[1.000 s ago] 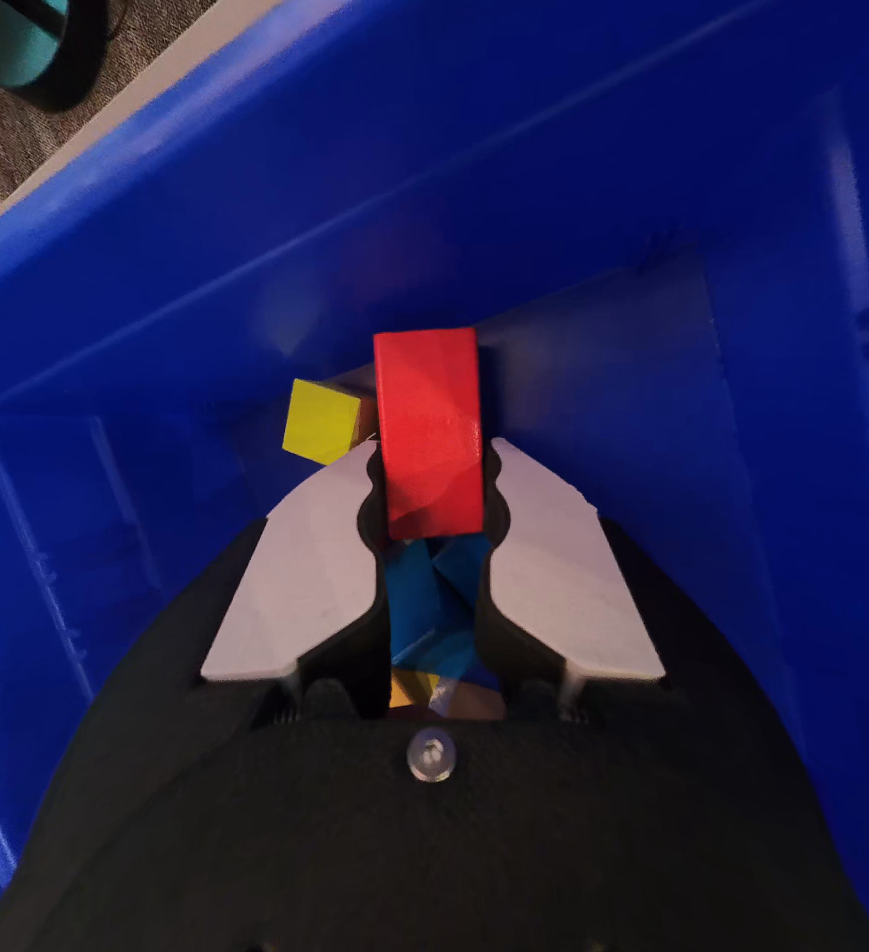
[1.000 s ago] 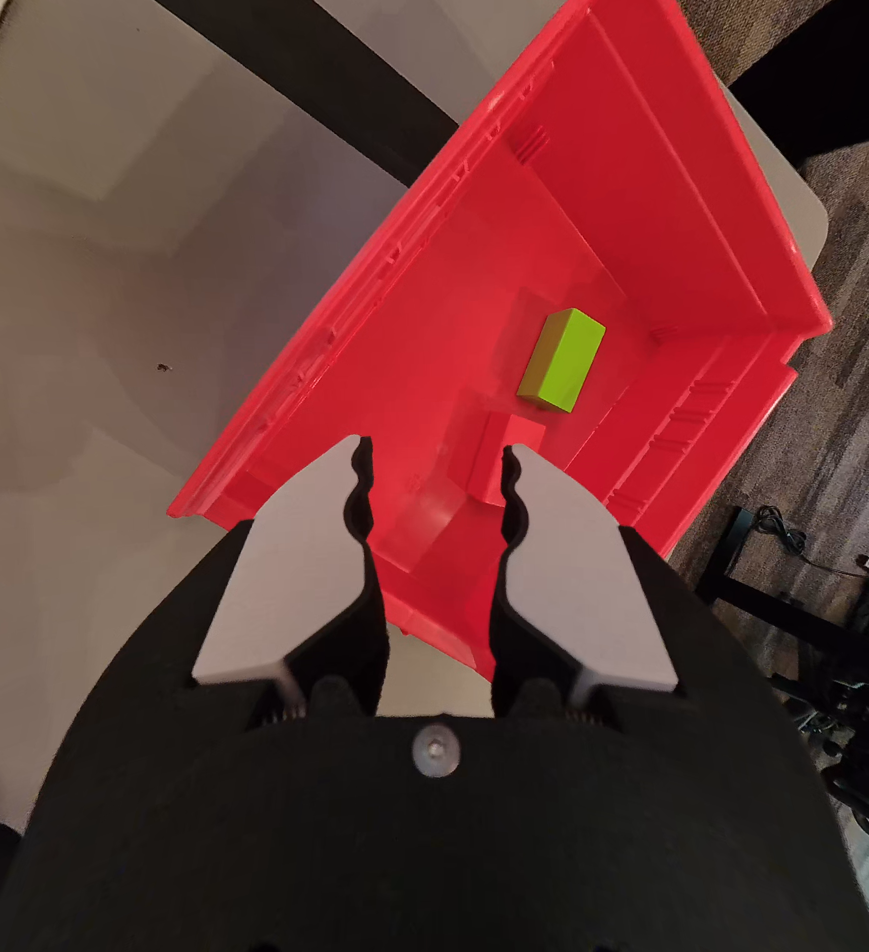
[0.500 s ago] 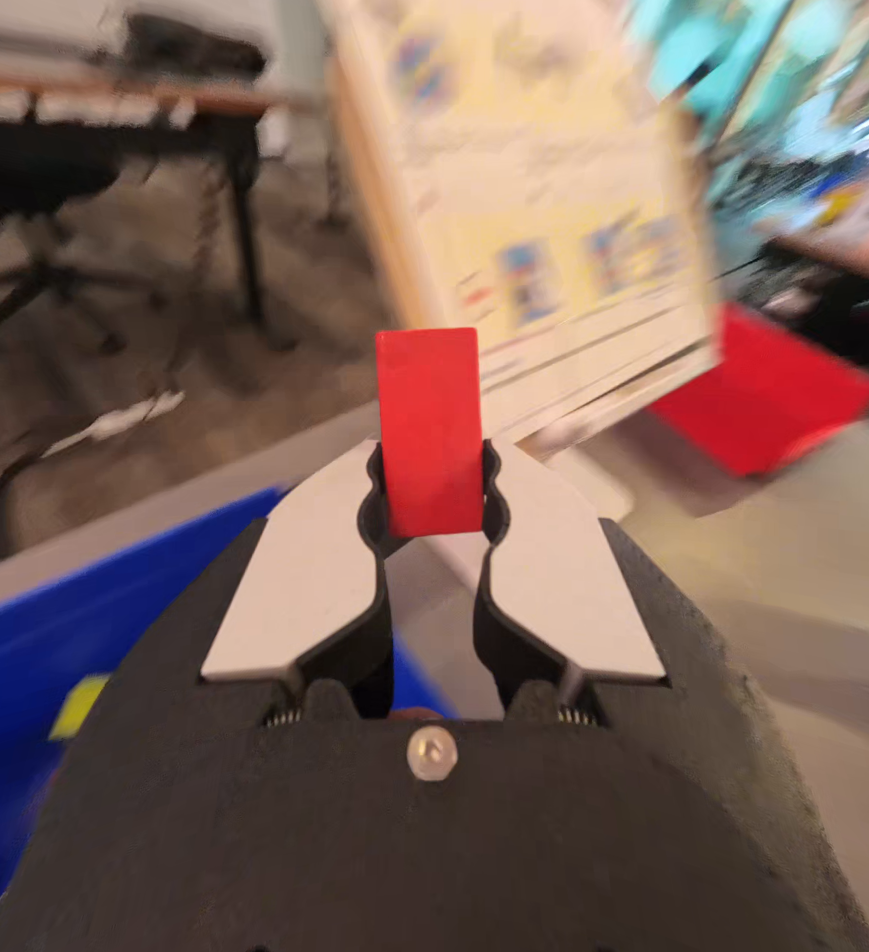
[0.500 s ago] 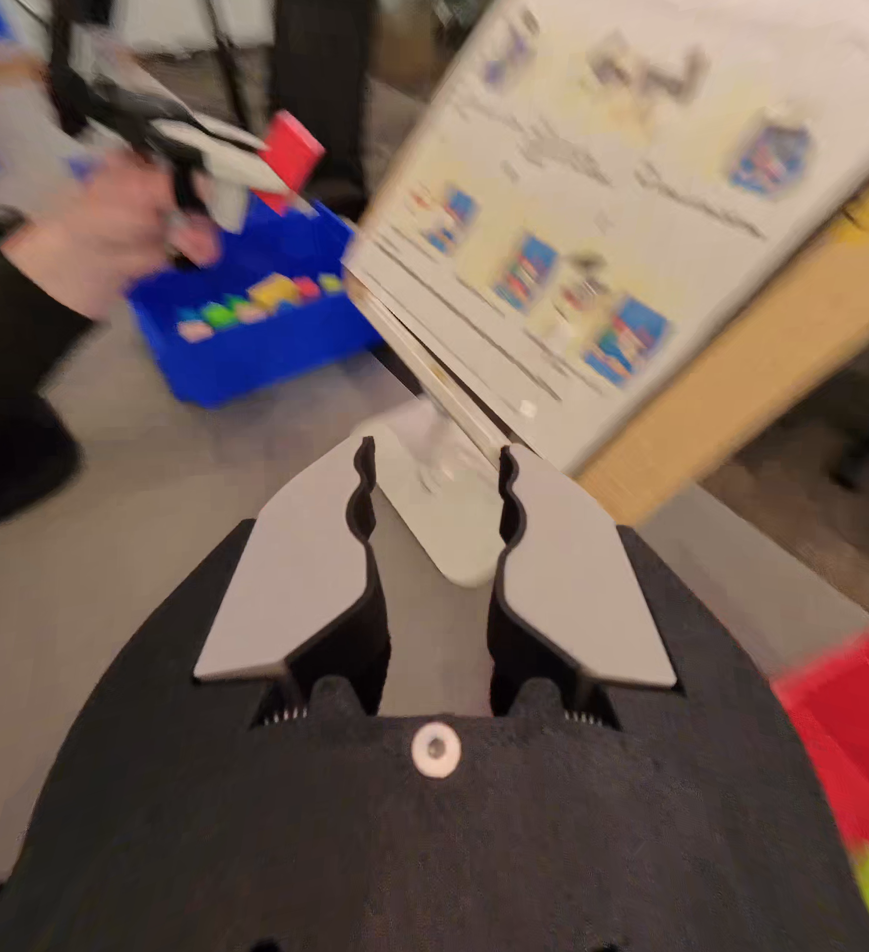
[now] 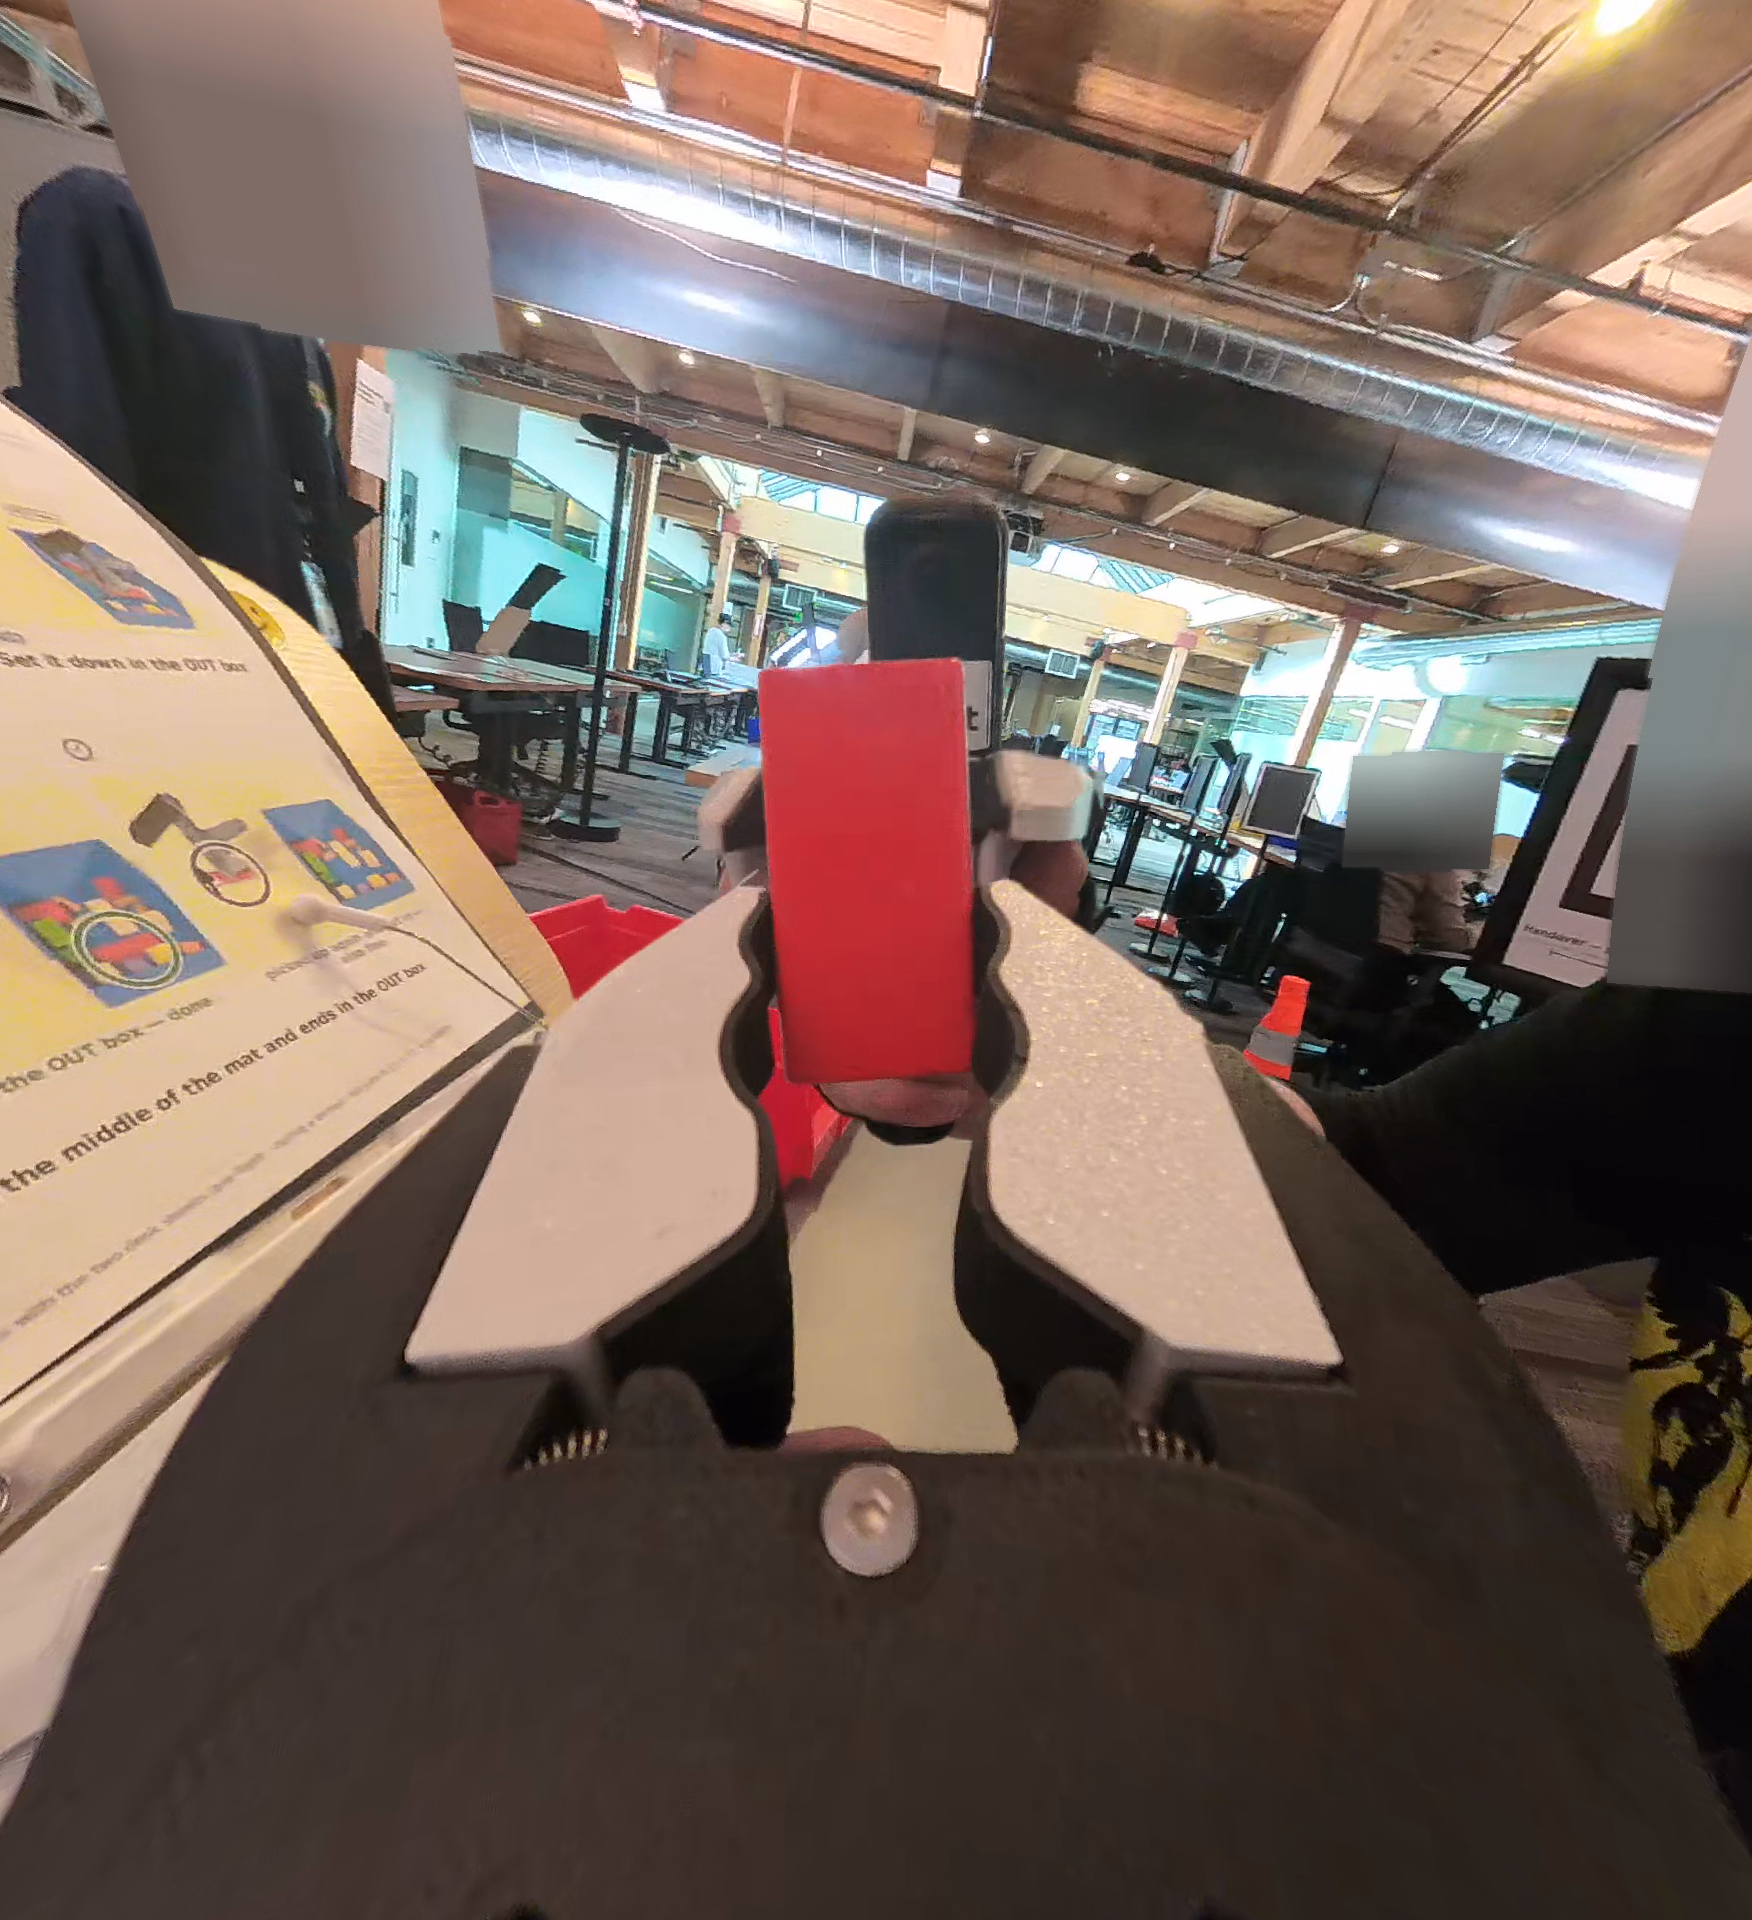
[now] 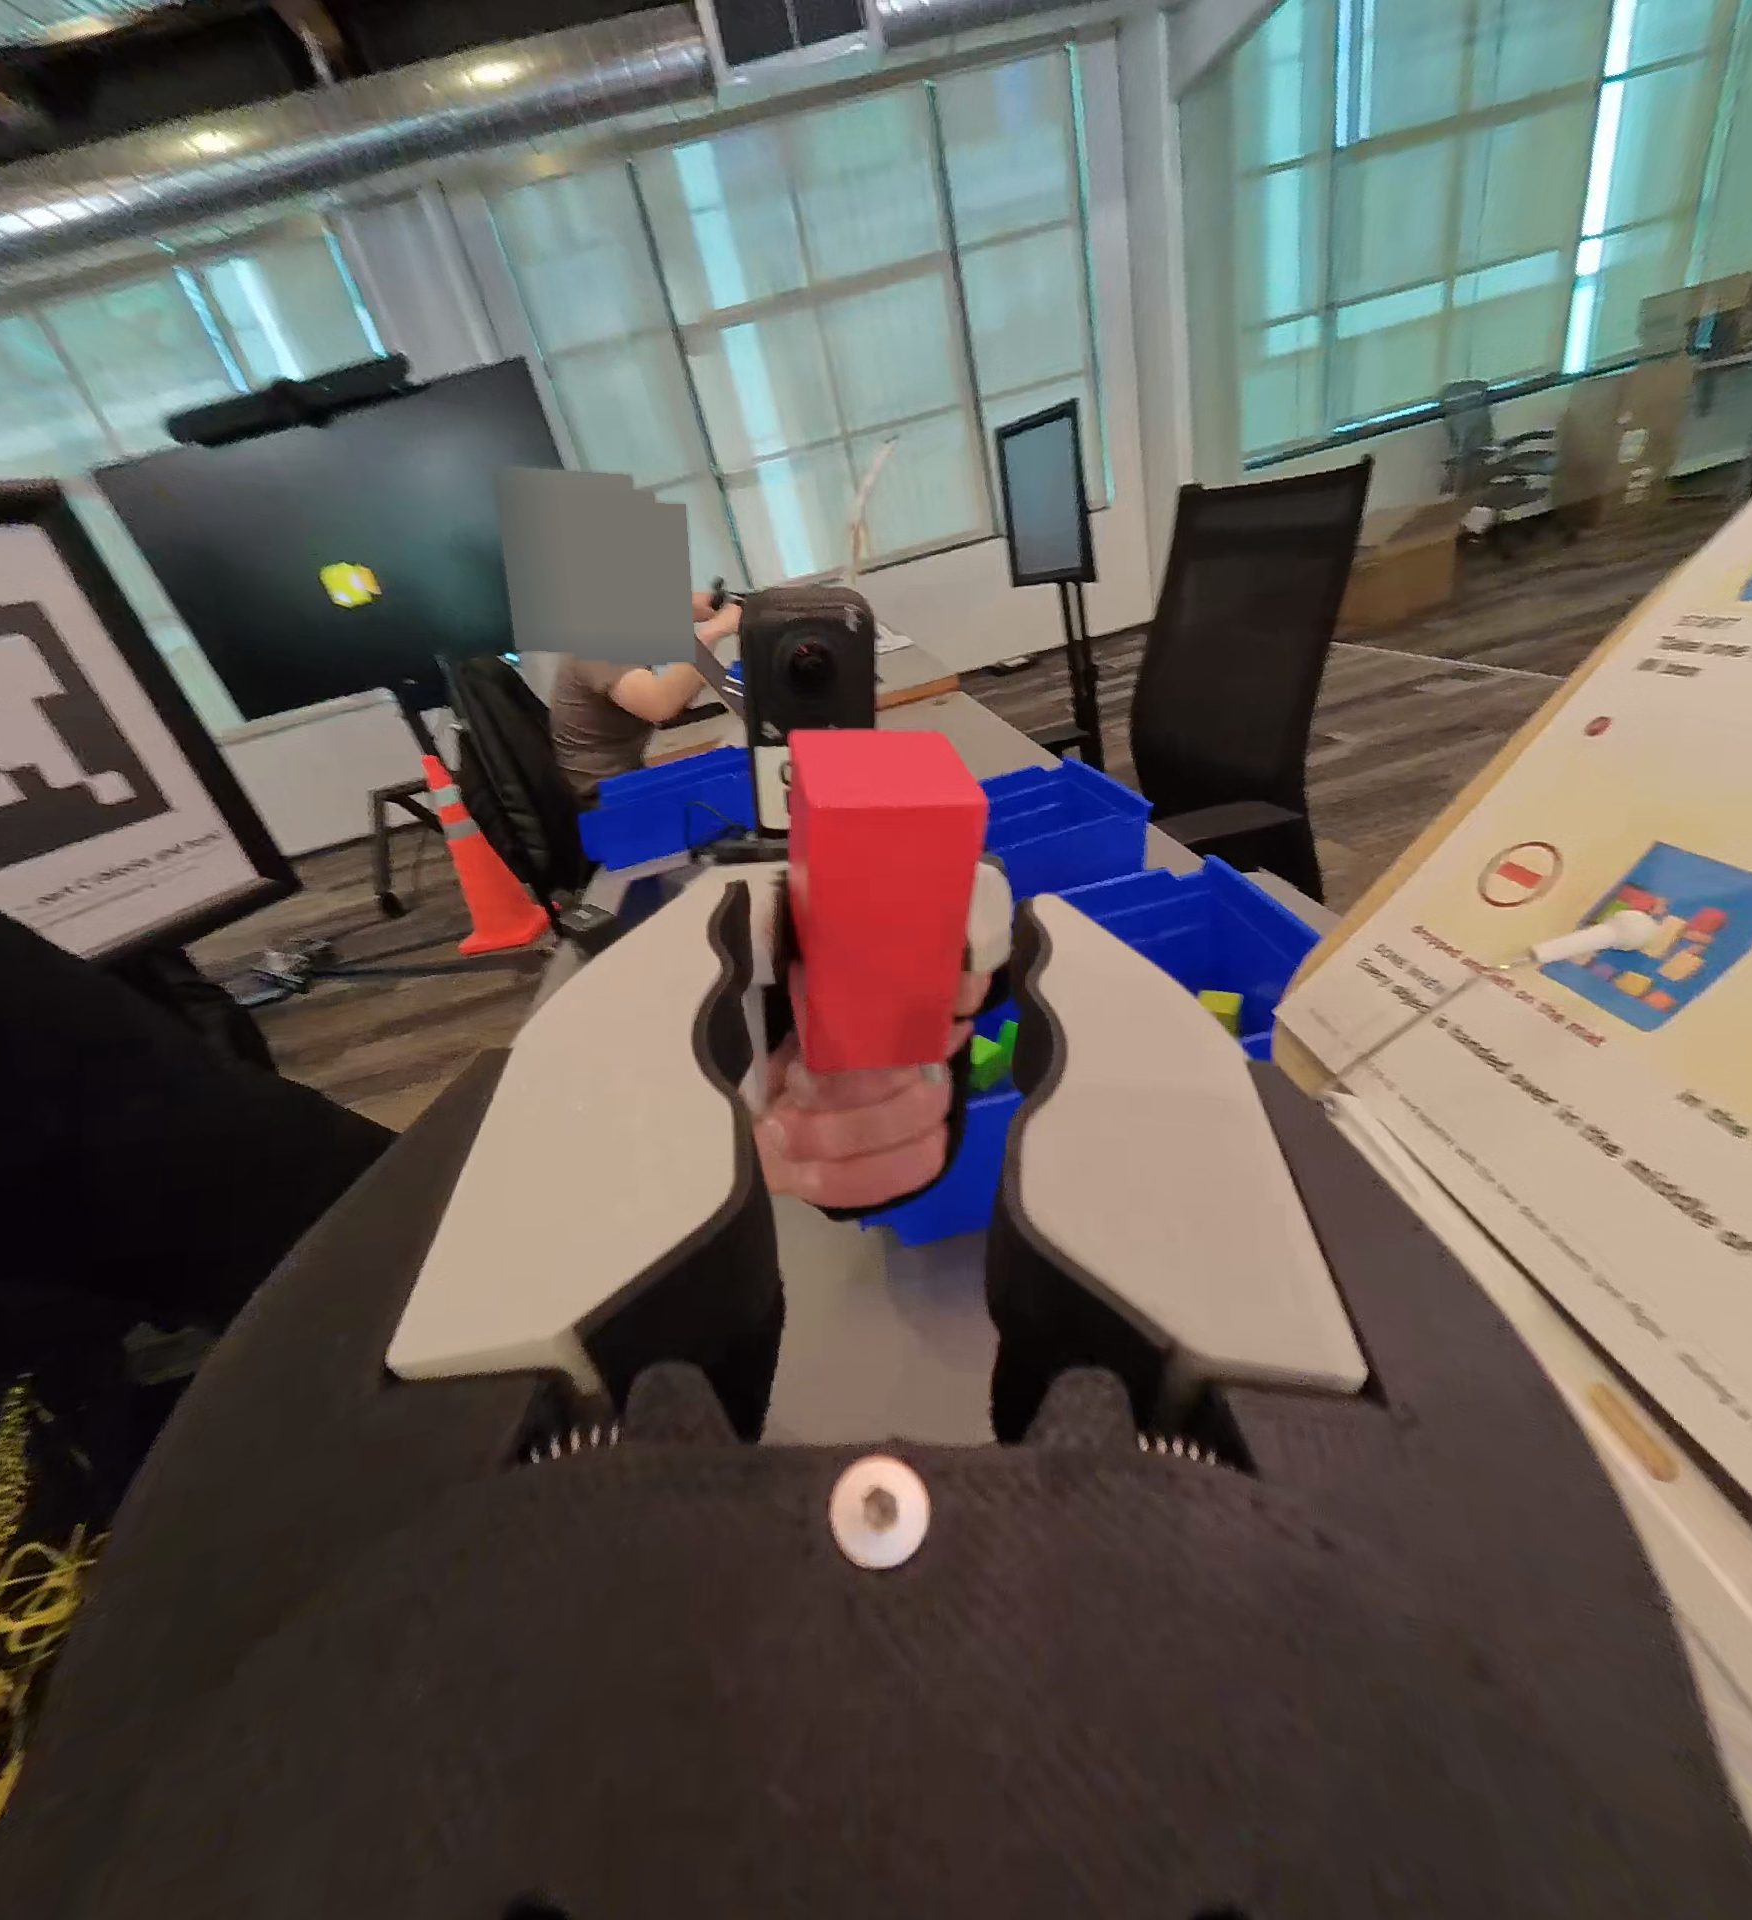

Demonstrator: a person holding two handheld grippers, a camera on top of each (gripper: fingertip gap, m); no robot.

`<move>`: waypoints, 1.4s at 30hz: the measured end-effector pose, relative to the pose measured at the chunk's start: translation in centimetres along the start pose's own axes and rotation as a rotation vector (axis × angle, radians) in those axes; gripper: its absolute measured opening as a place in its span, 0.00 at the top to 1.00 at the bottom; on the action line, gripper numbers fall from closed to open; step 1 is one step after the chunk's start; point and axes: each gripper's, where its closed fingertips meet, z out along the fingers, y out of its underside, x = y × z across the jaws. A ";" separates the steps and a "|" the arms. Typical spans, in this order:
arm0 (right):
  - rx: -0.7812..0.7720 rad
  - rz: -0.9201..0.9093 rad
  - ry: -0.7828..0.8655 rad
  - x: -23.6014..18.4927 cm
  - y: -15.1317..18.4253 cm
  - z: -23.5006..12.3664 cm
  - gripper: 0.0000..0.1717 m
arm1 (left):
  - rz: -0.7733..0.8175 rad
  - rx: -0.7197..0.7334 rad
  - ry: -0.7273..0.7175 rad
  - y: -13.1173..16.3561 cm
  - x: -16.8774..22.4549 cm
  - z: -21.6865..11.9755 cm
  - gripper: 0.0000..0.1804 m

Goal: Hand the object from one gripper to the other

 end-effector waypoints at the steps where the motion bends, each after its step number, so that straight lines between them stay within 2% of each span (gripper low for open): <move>1: 0.004 0.013 -0.016 -0.1 0.0 0.1 0.75 | -0.003 -0.008 0.003 0.3 0.0 0.1 0.80; 7: -0.013 0.043 -0.047 -0.3 0.5 0.3 0.82 | -0.003 -0.019 0.029 0.8 0.5 0.8 0.80; 11: -0.027 0.023 -0.025 -0.5 0.4 -0.3 0.82 | -0.031 0.009 0.053 0.8 0.8 1.2 0.81; 12: -0.035 0.013 -0.004 -0.4 0.2 -0.8 0.82 | -0.035 0.015 0.048 0.7 0.8 1.3 0.79; 13: -0.049 0.001 0.031 -0.1 -0.2 -1.8 0.82 | -0.029 0.026 0.032 0.5 0.6 1.3 0.71; 14: -0.063 -0.012 0.085 0.5 -0.7 -3.2 0.82 | -0.015 0.026 0.018 0.4 0.5 1.0 0.72; 16: -0.093 -0.051 0.244 2.8 -2.0 -7.6 0.82 | 0.012 0.028 -0.015 0.0 -0.1 0.1 0.83; 18: -0.183 -0.090 0.475 6.4 -2.5 -13.5 0.82 | 0.035 0.056 -0.059 -0.7 -0.9 -1.0 0.97; 20: -0.276 -0.054 0.684 9.9 -2.4 -20.0 0.82 | 0.063 0.055 -0.090 -1.0 -1.4 -1.7 1.00; 22: -0.407 -0.037 0.917 13.7 -1.2 -26.8 0.82 | 0.075 0.046 -0.135 -1.1 -2.0 -2.2 1.00; 24: -0.541 0.050 1.058 16.8 1.4 -32.3 0.82 | 0.091 0.036 -0.155 -1.2 -2.3 -2.4 1.00; 28: -0.721 0.257 1.145 21.2 8.1 -37.9 0.82 | 0.122 -0.006 -0.201 -0.7 -2.7 -2.4 1.00; 34: -0.866 0.361 1.191 25.0 14.6 -40.3 0.82 | 0.124 -0.017 -0.213 -0.4 -3.1 -2.4 1.00; 42: -1.037 0.452 1.221 27.1 18.7 -42.0 0.82 | 0.121 -0.023 -0.224 -0.3 -3.6 -2.7 1.00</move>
